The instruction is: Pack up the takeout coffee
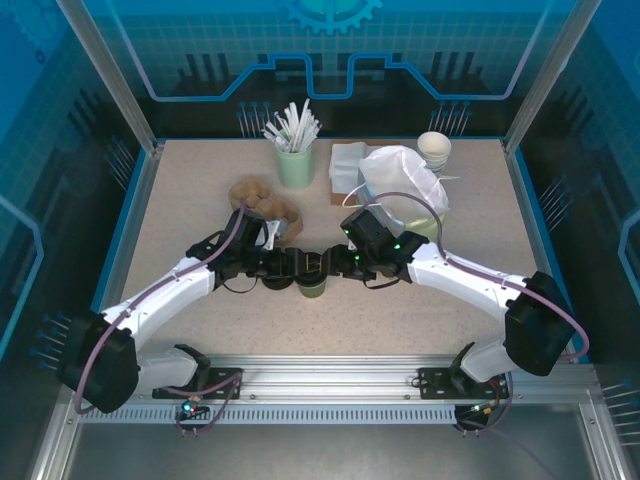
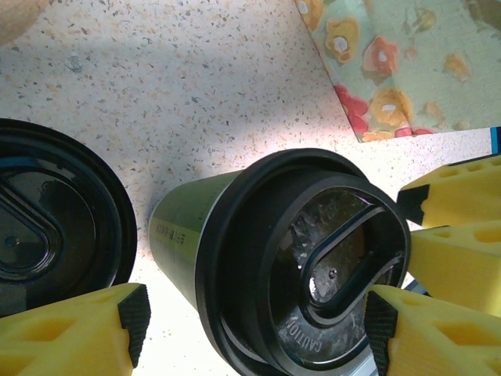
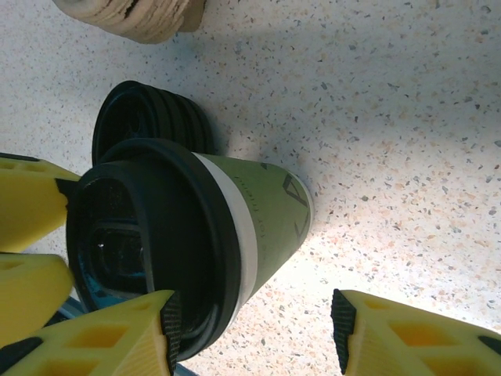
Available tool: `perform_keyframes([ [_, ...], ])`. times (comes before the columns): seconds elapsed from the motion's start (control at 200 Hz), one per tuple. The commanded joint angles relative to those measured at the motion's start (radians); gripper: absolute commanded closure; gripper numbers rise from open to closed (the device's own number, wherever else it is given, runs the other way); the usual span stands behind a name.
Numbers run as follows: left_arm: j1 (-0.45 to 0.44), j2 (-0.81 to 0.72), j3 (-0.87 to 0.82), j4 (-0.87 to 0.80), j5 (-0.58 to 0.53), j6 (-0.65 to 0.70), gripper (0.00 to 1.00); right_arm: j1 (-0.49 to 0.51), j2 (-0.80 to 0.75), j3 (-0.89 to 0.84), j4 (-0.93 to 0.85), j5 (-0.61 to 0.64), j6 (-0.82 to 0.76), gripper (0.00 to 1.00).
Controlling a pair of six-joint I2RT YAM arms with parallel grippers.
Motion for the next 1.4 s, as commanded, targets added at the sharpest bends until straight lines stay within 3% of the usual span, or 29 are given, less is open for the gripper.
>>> perform_keyframes([
  [0.0,0.008,0.023,-0.013,0.018,0.027,0.009,0.29,-0.004,-0.016,0.031,-0.025,-0.008,-0.006,0.44],
  [0.565,0.008,0.054,-0.013,0.01,0.038,0.025,0.33,-0.001,0.052,0.09,-0.019,-0.023,-0.023,0.44],
  [1.396,0.009,0.026,-0.036,-0.012,0.037,0.026,0.34,-0.001,0.047,0.015,-0.031,0.022,-0.015,0.56],
])
